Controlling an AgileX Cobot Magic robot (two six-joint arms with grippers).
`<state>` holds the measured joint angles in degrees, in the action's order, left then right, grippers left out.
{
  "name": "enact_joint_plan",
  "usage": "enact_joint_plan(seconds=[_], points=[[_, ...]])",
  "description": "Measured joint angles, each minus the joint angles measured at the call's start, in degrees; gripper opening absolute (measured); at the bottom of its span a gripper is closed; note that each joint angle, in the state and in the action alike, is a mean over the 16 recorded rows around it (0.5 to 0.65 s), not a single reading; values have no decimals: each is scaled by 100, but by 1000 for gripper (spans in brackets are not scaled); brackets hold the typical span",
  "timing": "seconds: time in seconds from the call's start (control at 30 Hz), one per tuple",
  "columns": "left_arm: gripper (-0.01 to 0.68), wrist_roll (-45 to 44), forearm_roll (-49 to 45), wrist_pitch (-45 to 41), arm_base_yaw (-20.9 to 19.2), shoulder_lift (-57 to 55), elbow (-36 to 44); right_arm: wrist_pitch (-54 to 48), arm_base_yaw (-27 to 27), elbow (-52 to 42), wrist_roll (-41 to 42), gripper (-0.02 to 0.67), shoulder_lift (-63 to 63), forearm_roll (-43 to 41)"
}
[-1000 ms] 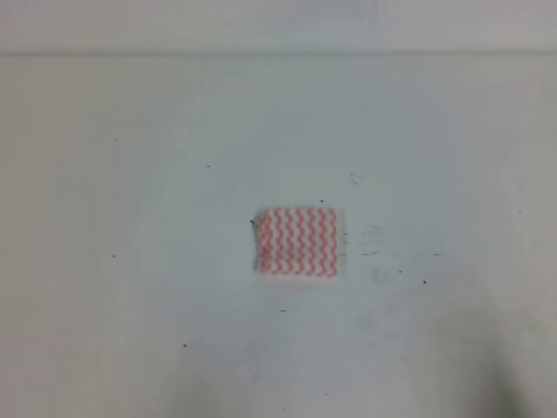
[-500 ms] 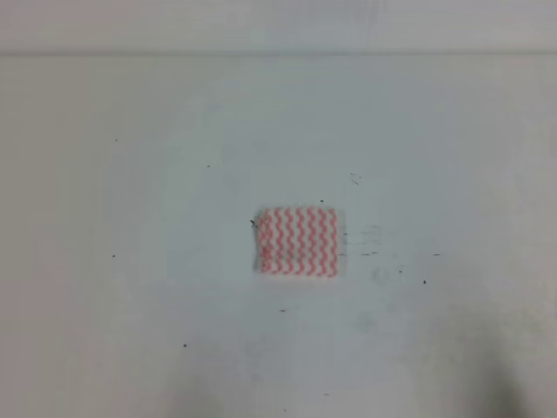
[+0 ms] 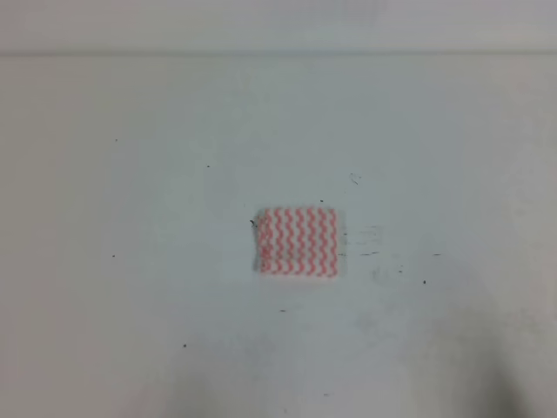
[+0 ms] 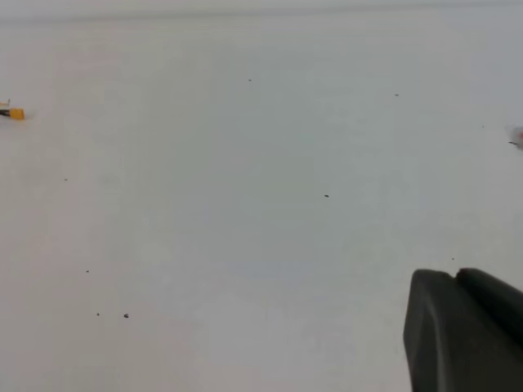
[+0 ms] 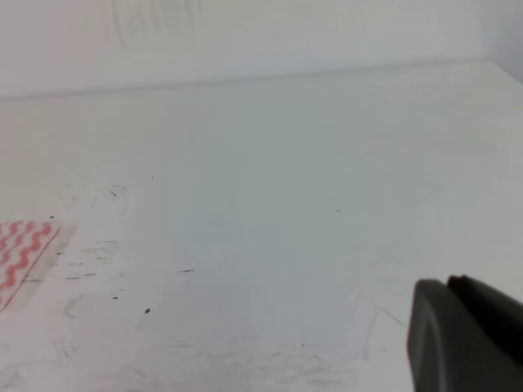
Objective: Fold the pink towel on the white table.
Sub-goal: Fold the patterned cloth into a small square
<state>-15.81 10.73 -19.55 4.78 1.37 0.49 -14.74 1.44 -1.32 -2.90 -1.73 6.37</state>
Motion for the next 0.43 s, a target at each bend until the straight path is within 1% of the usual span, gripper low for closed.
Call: enact_joint_plan(seconds=[0.43], points=[[0, 0, -1, 5, 4, -48, -10, -28, 1, 36, 3, -2, 20, 1]])
